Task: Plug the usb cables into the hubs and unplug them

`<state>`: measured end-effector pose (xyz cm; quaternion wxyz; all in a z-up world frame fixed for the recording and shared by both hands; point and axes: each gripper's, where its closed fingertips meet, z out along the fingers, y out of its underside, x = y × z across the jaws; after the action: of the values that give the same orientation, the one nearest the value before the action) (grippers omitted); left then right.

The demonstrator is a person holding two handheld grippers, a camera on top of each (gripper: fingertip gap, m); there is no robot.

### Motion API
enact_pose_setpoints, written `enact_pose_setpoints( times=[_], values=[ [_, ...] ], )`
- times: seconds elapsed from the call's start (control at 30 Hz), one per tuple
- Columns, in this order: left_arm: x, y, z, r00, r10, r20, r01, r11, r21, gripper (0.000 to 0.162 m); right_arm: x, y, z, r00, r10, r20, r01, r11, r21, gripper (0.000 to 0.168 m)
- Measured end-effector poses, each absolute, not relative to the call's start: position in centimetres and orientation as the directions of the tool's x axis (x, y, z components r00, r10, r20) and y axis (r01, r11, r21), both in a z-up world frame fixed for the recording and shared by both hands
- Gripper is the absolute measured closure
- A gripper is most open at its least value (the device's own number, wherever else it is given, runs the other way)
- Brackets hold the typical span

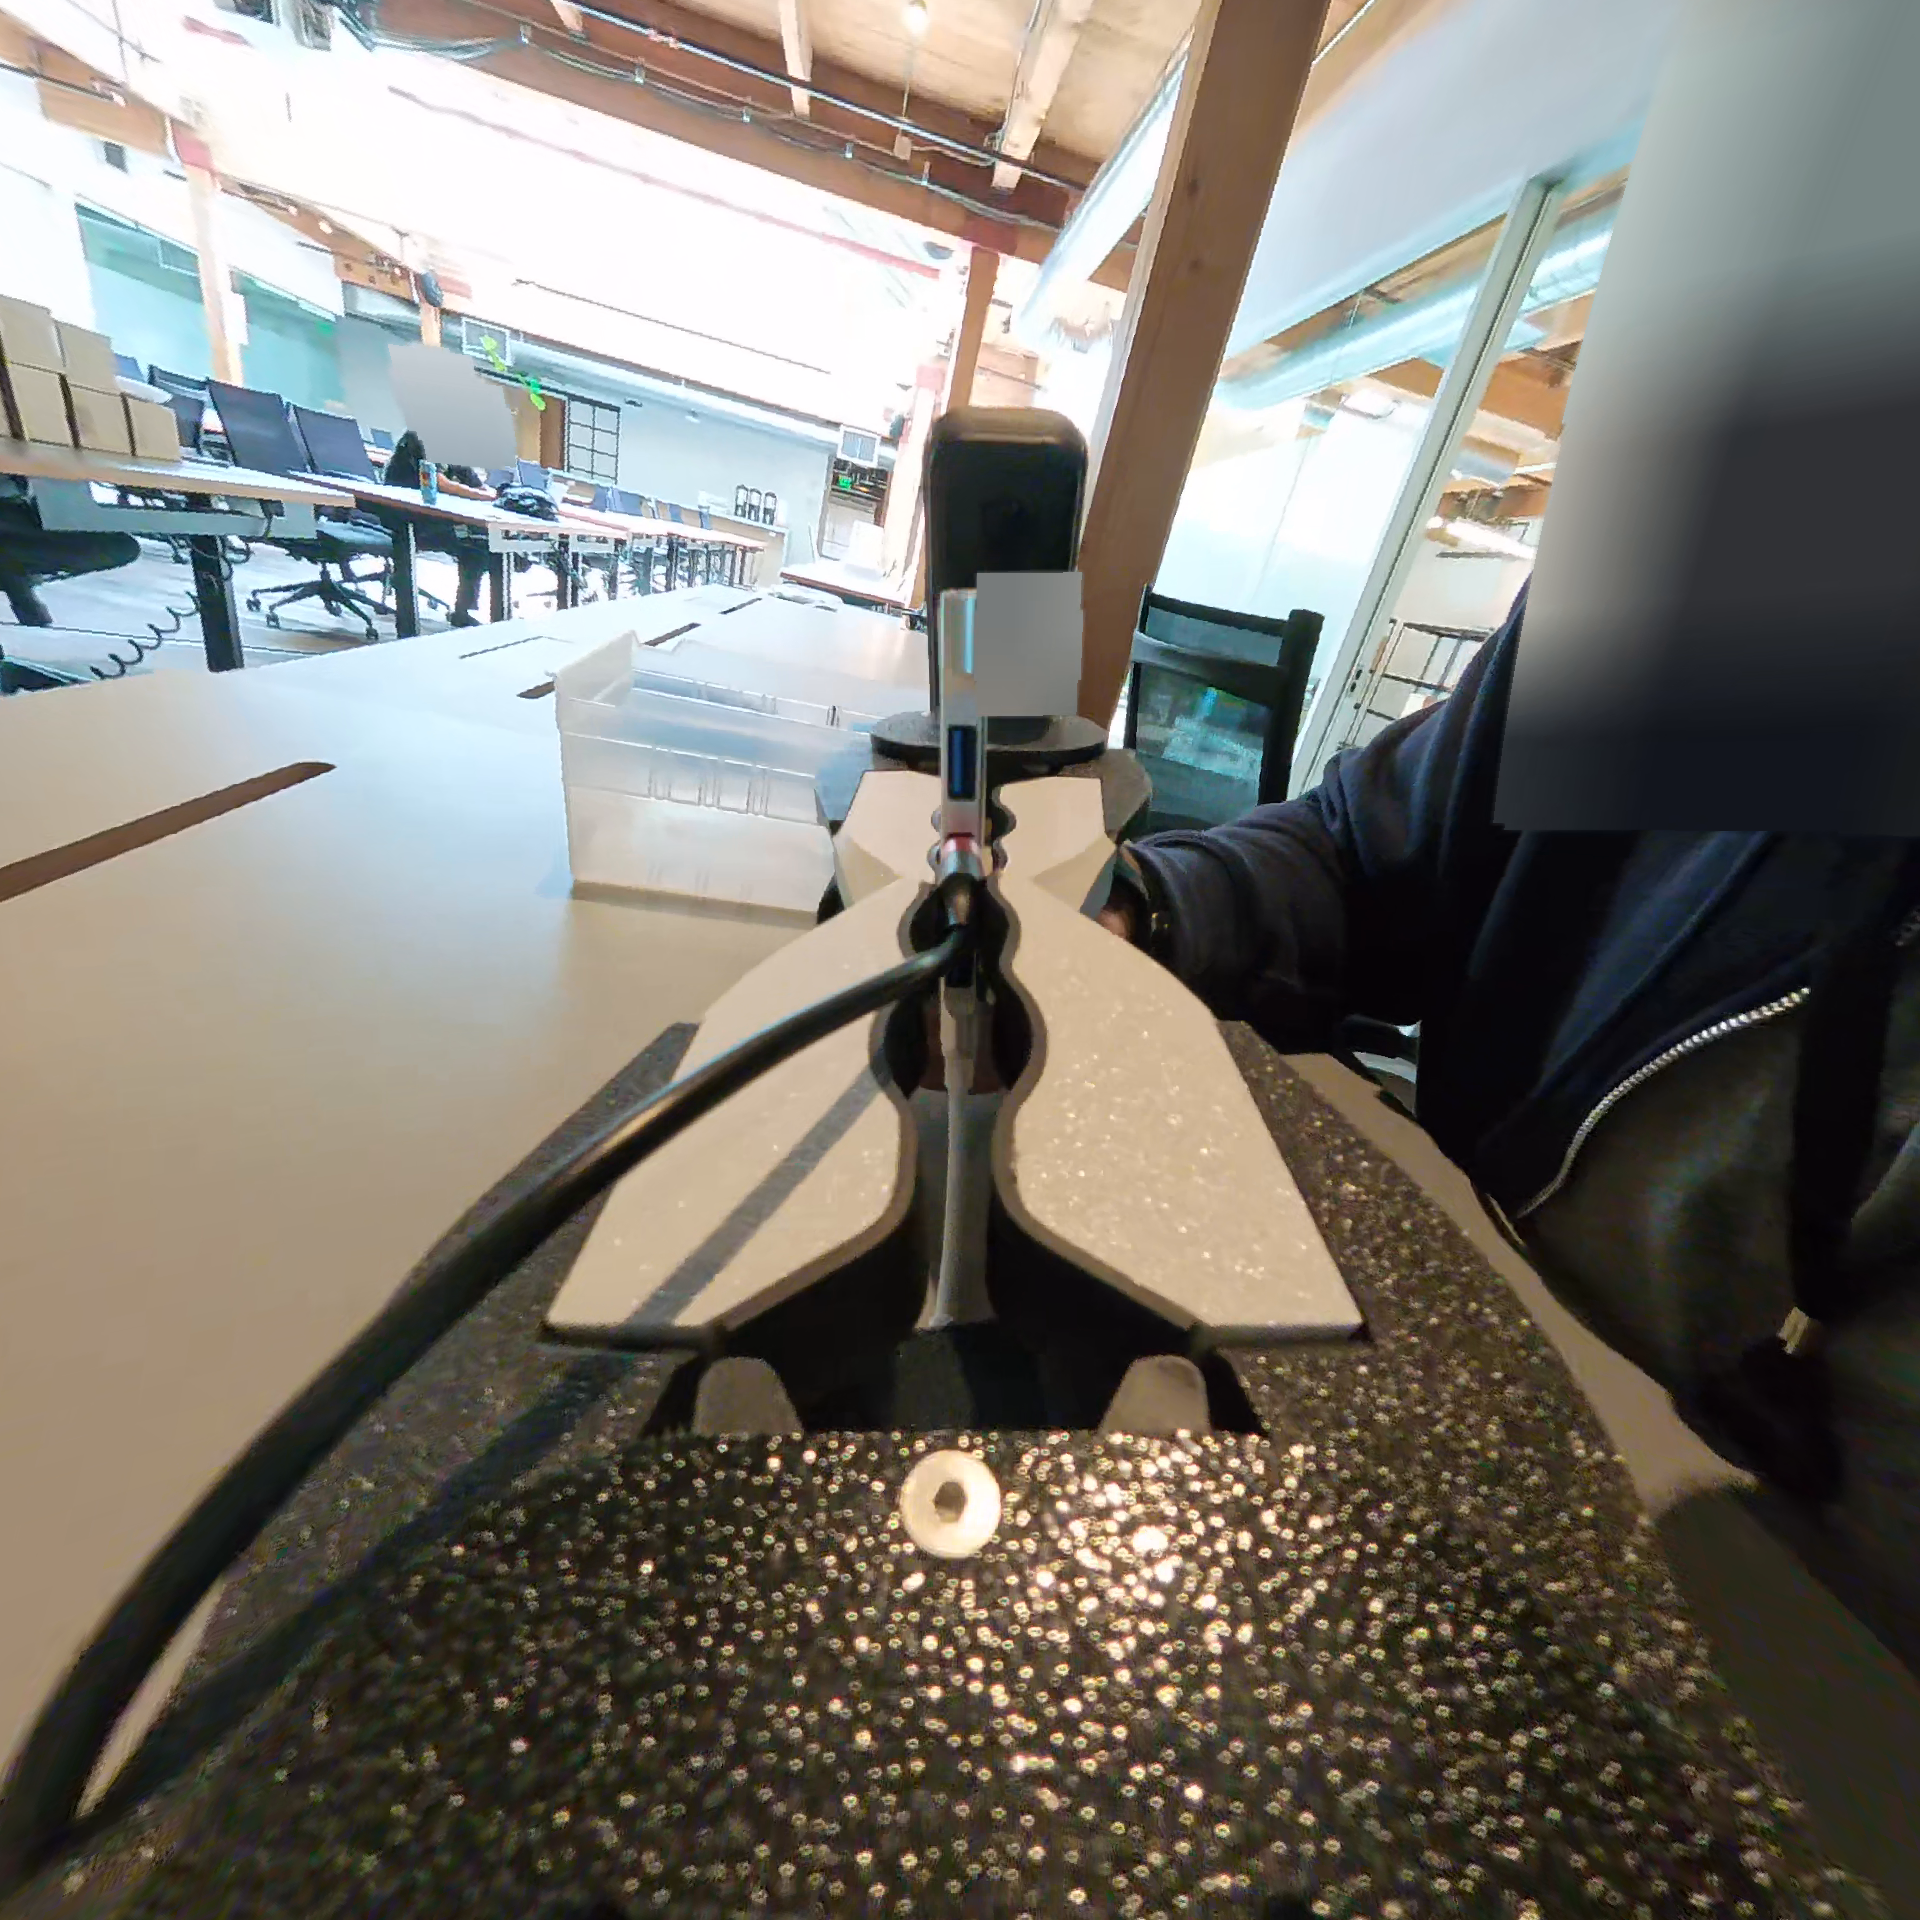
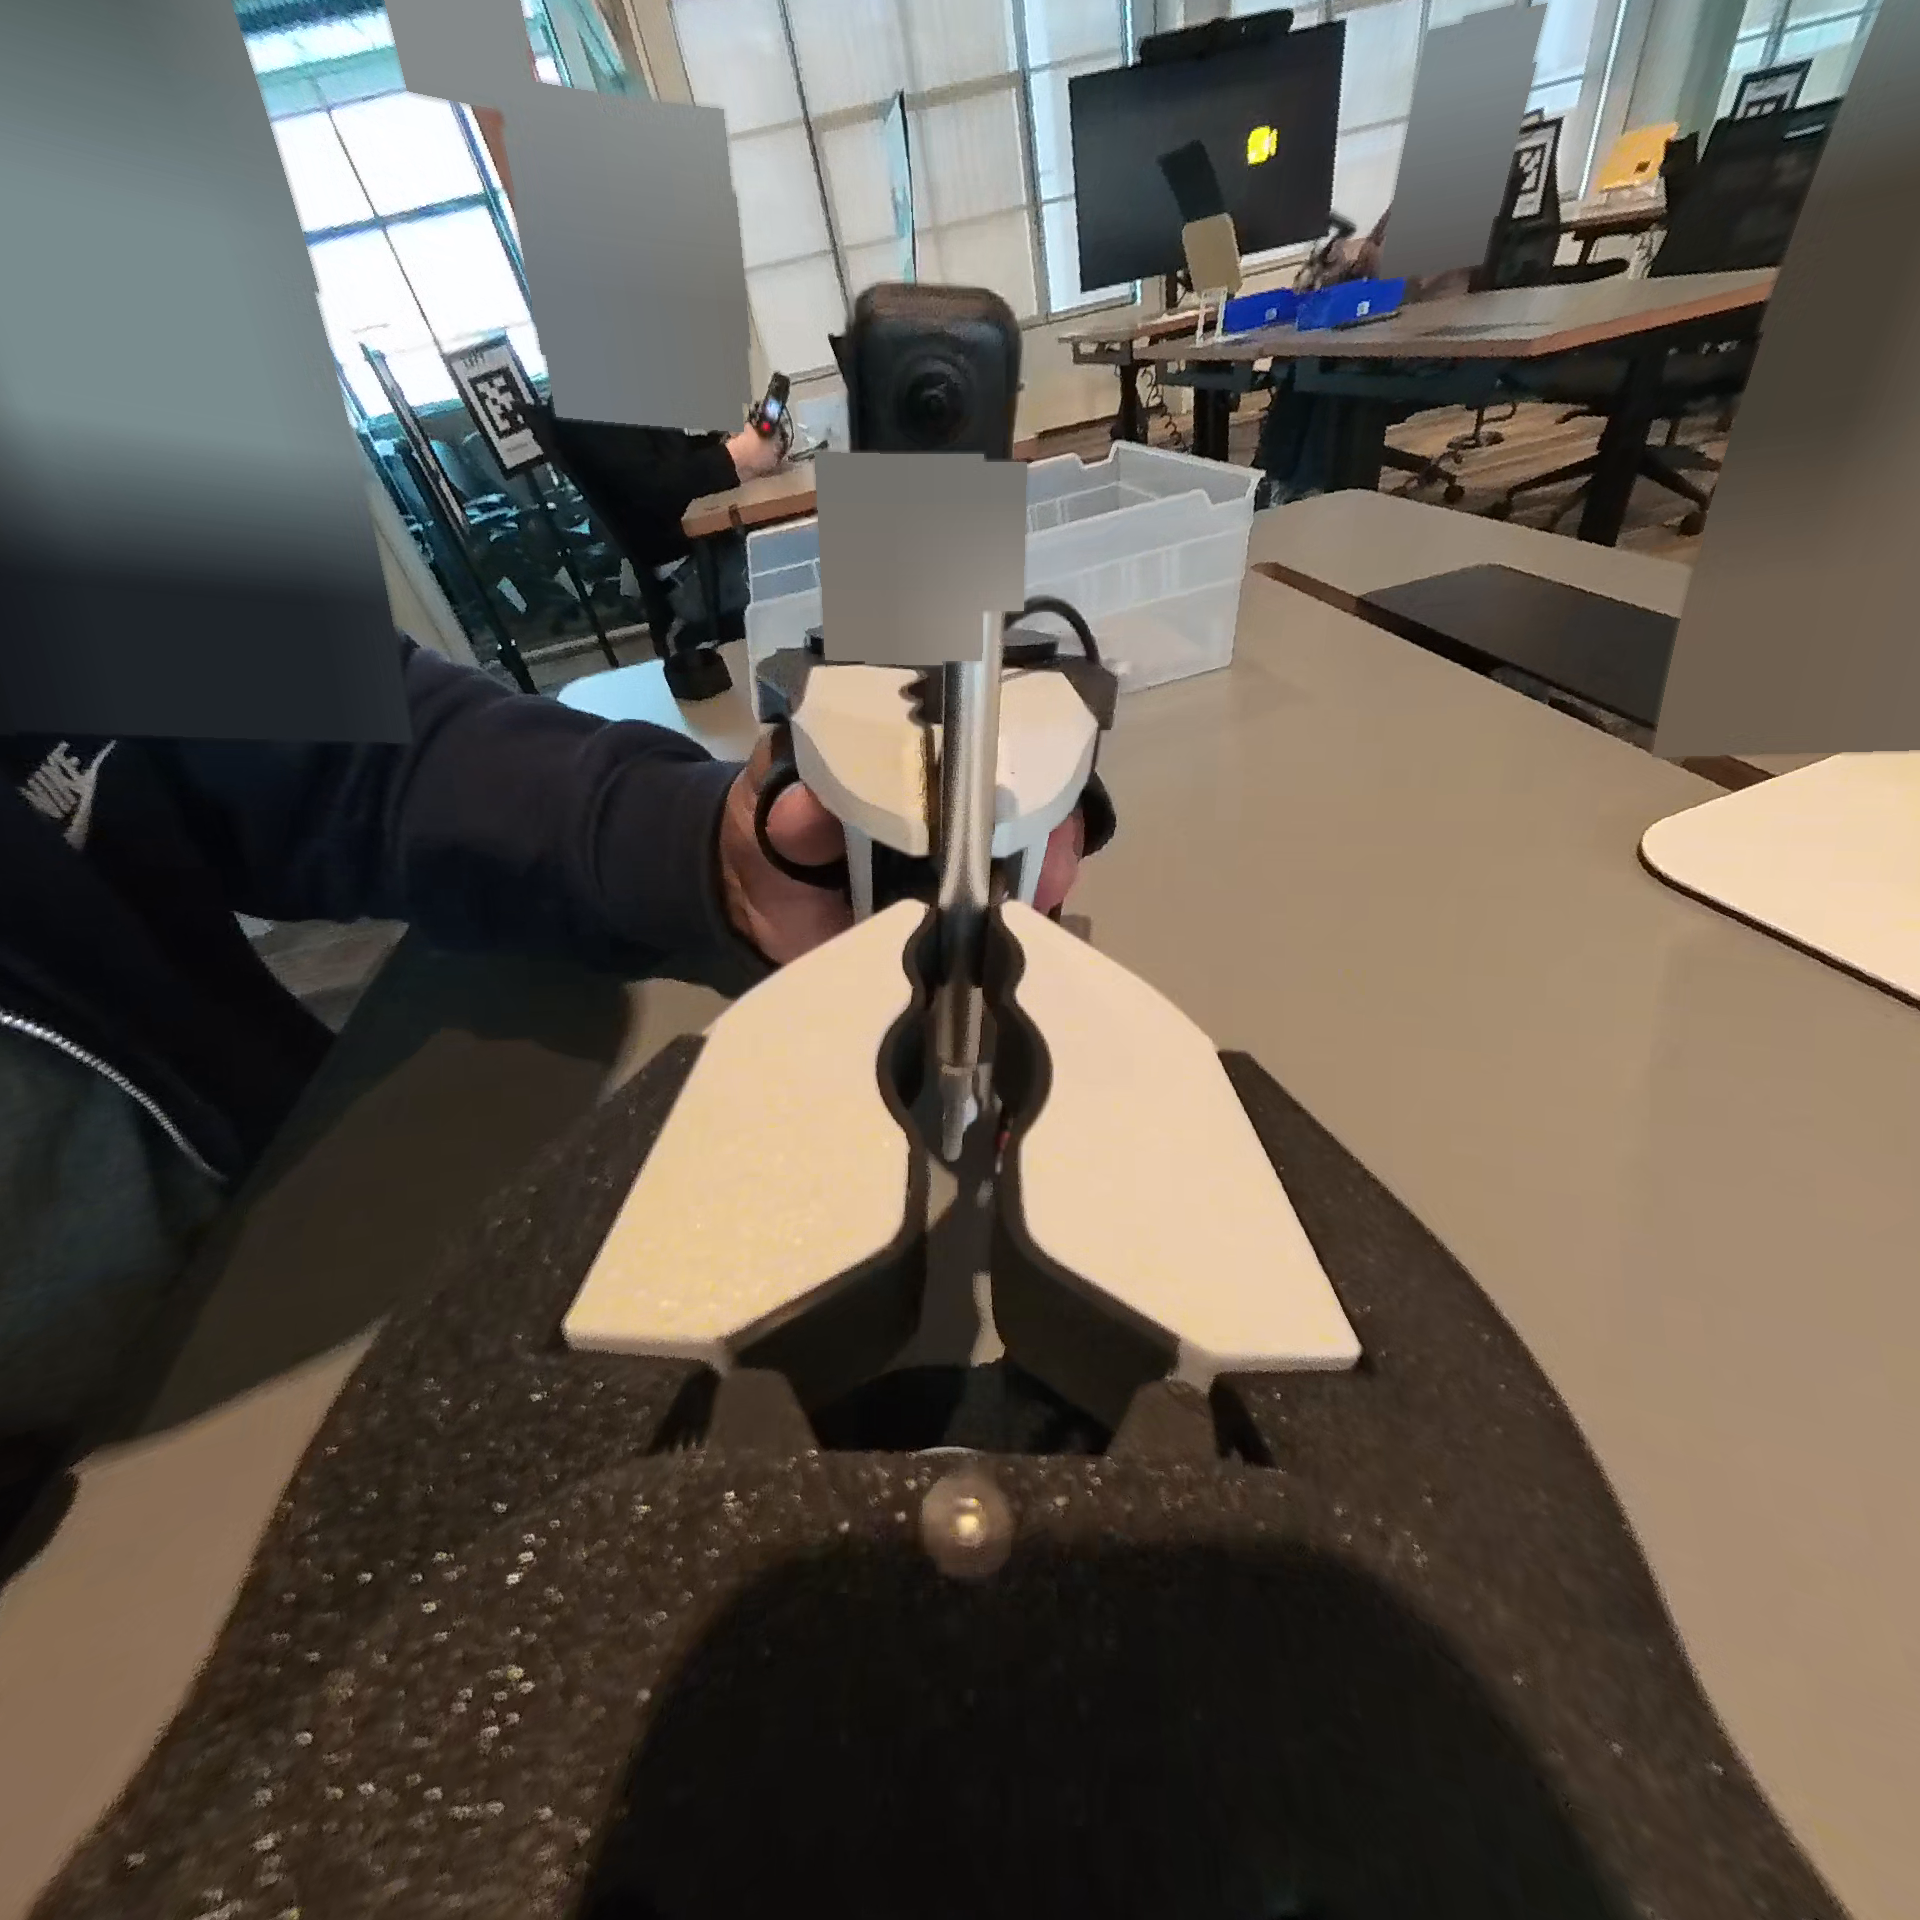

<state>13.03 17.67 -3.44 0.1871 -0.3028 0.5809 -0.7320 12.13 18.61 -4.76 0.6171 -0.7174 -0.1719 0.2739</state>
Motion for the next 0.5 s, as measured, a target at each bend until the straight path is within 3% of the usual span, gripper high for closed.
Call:
enact_pose_setpoints(
  times=[0.2,0.4,0.5],
  values=[
    [13.1,17.8,-3.9,-0.757,-0.588,0.286,-0.128,-0.295,-0.947,0.156,12.4,18.5,-5.1,0.779,0.598,-0.189,-0.08,-0.204,-0.976,0.161],
    [13.3,18.5,-3.1,-0.74,-0.561,0.372,-0.123,-0.43,-0.894,0.156,12.7,19.0,-4.1,0.762,0.571,-0.304,-0.267,-0.15,-0.952,0.161],
    [13.3,18.5,-2.8,-0.74,-0.55,0.387,-0.113,-0.465,-0.878,0.156,12.8,19.0,-3.6,0.775,0.559,-0.296,-0.277,-0.121,-0.953,0.161]
  ],
)
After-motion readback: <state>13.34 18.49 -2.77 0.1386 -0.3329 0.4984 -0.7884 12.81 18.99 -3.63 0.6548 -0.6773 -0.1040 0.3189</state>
